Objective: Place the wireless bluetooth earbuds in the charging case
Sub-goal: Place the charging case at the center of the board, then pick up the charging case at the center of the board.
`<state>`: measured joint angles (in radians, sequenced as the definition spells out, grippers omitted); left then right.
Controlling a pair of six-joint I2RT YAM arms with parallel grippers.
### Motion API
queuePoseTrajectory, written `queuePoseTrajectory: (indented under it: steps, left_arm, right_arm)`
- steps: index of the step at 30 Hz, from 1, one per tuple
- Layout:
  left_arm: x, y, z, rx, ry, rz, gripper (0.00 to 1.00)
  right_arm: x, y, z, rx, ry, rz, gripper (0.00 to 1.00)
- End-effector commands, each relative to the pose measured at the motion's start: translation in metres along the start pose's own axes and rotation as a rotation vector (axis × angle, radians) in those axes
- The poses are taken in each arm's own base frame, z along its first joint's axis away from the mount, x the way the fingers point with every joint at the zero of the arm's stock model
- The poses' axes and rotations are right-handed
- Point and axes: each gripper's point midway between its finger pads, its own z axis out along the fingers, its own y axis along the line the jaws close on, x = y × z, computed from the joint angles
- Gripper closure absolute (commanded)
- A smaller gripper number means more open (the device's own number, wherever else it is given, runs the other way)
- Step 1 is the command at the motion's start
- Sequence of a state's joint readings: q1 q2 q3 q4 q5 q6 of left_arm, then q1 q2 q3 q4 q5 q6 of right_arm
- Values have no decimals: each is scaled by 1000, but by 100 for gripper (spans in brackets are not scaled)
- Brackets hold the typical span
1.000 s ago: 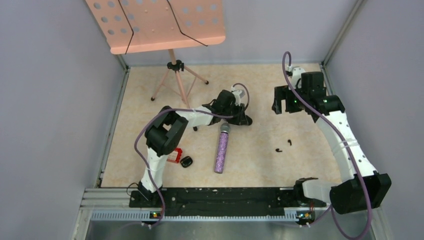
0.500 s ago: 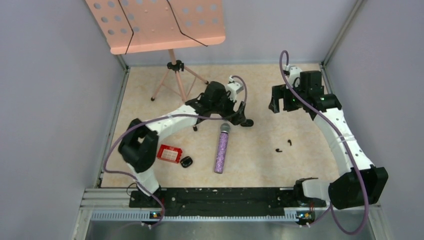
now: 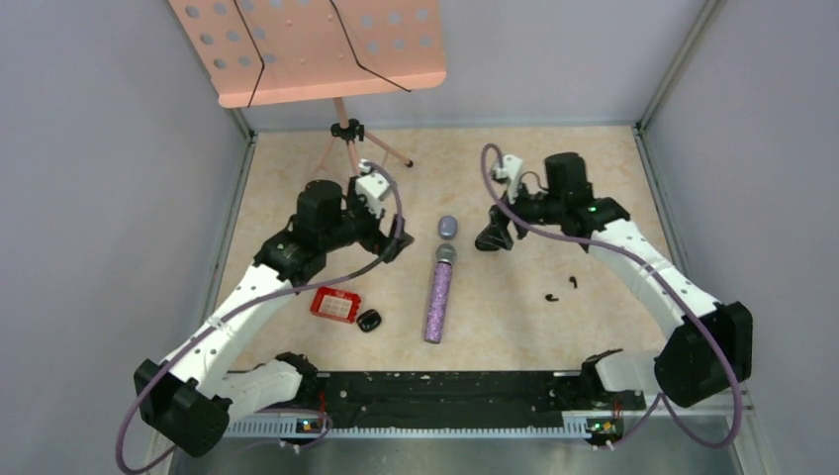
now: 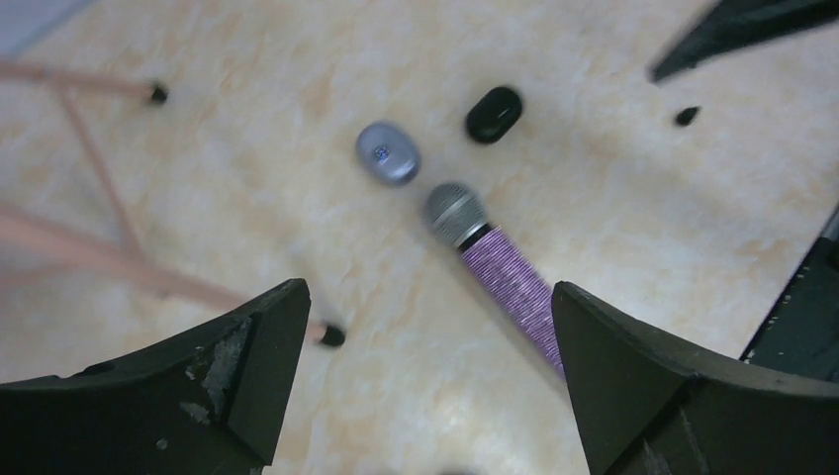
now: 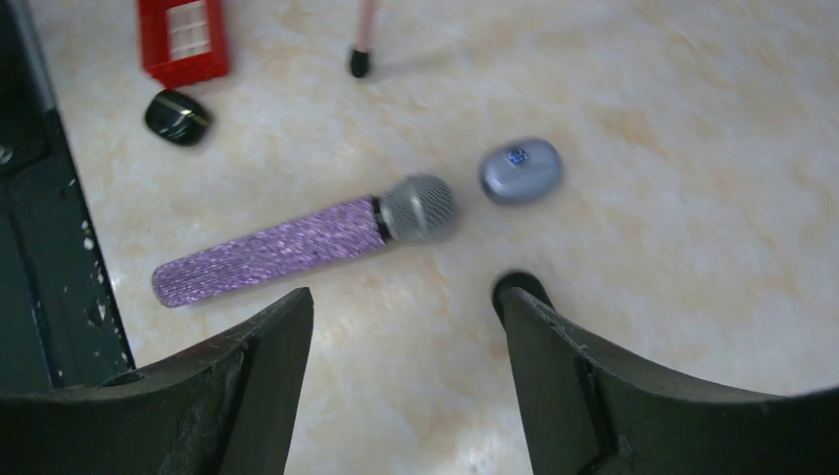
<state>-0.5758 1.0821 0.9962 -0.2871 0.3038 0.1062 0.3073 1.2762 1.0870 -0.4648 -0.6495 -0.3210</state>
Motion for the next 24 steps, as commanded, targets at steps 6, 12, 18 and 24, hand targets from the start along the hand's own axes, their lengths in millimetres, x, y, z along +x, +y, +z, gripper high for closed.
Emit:
queuePoseTrajectory:
  steps: [6, 12, 18, 24]
  left_arm:
    - [69, 61, -50, -228, 221, -426, 8]
    - [103, 124, -84, -581, 104, -831, 11]
    - [131, 145, -105, -713, 46, -1044, 12]
    - [137, 151, -117, -737, -14, -1158, 13]
  right_arm:
    - [-4, 117, 107, -453, -6, -483, 36]
    - [13, 171, 160, -644, 28, -588, 37]
    - [27, 216, 201, -793, 37, -717, 29]
    - [42, 241, 225, -864, 74, -786, 27]
